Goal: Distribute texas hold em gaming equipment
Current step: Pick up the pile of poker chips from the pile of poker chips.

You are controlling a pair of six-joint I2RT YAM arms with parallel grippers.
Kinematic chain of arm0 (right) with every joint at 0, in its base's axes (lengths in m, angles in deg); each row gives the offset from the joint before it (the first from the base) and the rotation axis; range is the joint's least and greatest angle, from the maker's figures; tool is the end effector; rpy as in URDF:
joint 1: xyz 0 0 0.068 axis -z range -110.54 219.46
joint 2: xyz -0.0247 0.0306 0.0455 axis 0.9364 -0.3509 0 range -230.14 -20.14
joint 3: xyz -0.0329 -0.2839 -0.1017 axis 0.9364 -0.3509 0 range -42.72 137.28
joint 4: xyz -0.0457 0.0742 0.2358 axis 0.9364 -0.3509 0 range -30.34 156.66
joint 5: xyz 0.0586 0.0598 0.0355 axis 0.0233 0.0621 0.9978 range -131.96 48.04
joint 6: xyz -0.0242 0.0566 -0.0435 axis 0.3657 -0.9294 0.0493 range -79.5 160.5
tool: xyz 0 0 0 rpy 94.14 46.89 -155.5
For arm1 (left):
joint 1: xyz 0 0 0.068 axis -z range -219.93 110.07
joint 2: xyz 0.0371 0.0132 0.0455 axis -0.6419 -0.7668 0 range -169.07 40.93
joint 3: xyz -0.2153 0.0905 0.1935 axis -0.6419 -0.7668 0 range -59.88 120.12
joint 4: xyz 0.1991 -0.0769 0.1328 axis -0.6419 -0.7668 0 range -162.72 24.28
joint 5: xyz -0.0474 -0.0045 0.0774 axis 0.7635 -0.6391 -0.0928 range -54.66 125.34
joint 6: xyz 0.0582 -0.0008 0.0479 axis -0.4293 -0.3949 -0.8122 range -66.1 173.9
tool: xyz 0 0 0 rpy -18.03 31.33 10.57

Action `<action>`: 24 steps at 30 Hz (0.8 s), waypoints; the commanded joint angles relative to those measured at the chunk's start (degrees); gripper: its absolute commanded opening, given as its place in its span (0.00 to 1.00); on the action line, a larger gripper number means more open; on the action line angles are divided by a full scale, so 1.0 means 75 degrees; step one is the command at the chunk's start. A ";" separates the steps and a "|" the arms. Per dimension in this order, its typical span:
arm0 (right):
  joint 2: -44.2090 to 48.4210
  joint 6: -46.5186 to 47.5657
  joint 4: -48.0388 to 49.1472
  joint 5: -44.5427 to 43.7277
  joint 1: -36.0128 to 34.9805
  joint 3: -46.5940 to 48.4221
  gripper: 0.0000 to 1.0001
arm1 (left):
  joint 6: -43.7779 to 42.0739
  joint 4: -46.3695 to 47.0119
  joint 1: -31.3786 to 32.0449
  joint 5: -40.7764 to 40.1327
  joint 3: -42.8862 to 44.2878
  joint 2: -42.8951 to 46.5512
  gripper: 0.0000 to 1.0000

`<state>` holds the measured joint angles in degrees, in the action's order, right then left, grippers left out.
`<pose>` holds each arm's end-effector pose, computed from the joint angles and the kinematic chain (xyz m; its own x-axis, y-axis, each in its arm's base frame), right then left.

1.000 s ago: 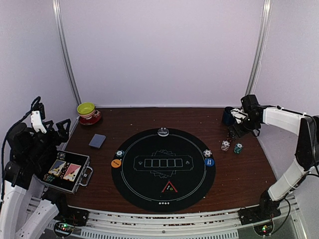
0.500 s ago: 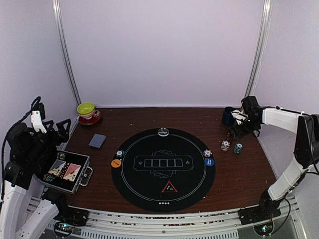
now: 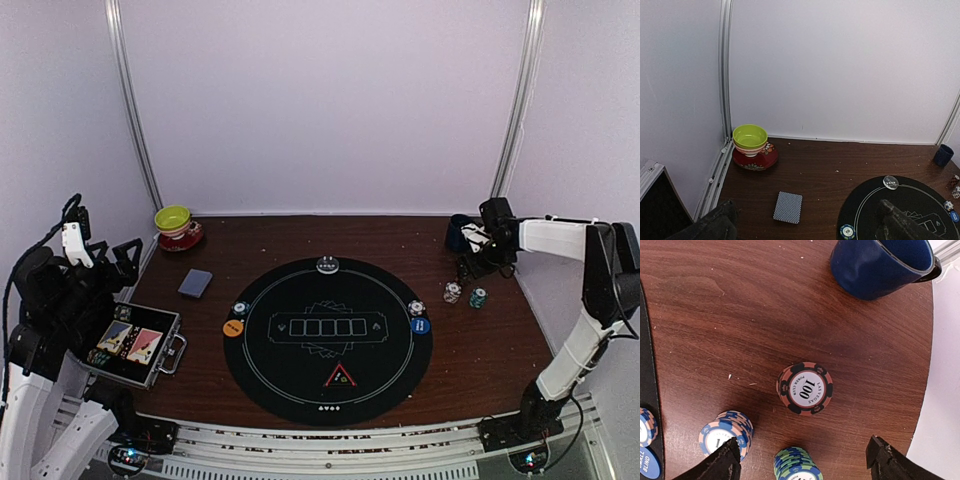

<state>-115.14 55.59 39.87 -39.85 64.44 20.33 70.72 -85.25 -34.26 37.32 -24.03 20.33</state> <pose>0.3462 0.0327 0.2172 -0.7944 -0.3311 -0.5092 -0.3245 0.9400 -0.1049 0.0901 -0.0111 0.3266 -0.1095 -0.2797 -0.9538 0.1059 0.9508 -0.2910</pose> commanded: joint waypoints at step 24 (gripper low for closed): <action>0.0242 0.0764 -0.1542 0.1363 0.0985 0.0268 0.86 | -0.0102 0.0369 -0.0056 0.0123 -0.0058 0.0063 0.98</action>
<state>-115.14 59.57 30.39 -31.43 71.70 21.11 70.67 -85.16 -34.26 37.73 -24.03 20.40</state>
